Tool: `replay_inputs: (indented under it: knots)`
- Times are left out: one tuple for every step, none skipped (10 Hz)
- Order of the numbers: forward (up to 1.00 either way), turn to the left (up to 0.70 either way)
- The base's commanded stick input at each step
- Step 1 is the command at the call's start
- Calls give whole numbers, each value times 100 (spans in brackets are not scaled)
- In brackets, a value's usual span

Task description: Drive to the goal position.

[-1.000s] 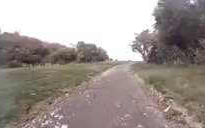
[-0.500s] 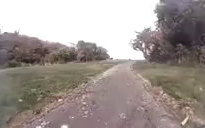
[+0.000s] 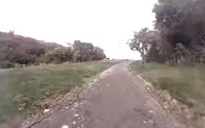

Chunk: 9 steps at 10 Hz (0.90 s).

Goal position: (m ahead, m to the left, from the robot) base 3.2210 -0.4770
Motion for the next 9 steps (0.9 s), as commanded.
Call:
replay_inputs:
  knots:
    - [70, -20]
    - [70, -11]
    - [70, -6]
    - [70, -24]
    - [70, -31]
    - [70, -20]
    - [70, -9]
    - [70, 0]
    - [70, 0]
